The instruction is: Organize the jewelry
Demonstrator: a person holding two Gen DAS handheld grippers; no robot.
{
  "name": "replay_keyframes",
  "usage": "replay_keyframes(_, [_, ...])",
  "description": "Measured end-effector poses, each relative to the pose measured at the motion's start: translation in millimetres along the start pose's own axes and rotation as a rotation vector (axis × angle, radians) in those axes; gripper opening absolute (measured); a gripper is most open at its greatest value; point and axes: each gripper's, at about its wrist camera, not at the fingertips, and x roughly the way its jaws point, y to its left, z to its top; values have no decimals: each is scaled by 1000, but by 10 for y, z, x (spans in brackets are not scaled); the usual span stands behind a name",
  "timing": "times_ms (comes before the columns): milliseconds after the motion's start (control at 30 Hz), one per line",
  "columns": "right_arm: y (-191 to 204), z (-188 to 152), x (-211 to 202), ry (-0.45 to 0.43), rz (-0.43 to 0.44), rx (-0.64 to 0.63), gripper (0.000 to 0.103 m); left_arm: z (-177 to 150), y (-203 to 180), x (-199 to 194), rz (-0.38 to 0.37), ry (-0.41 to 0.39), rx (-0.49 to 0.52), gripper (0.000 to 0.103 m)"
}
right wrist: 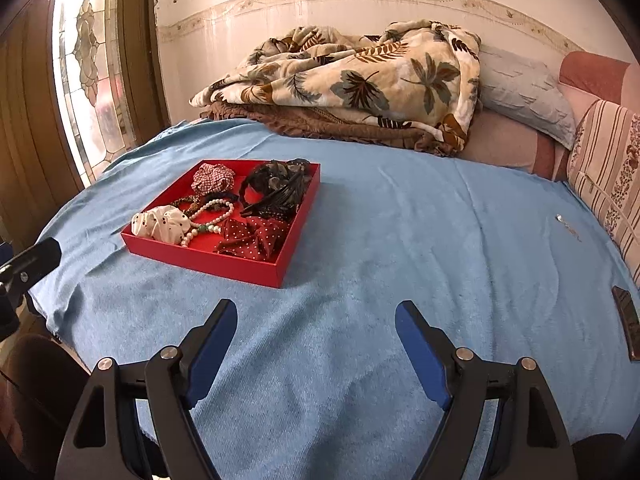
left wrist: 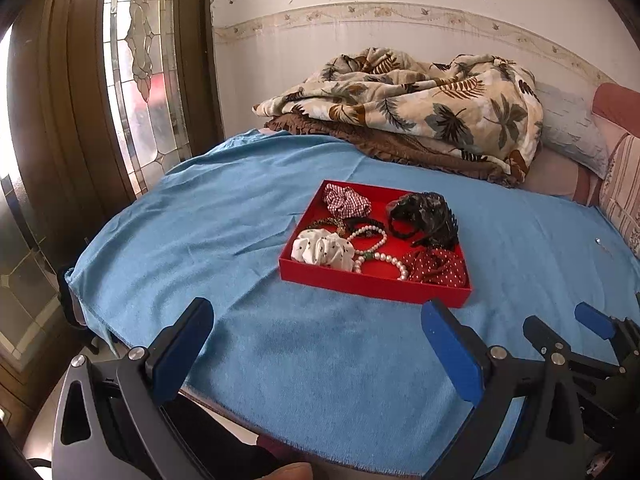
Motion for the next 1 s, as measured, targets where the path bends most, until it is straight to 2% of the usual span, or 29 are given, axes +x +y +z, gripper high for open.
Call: replay_keyframes(1000, [165, -51, 110, 22, -32, -50, 88, -128, 39, 289, -39, 101, -3, 103])
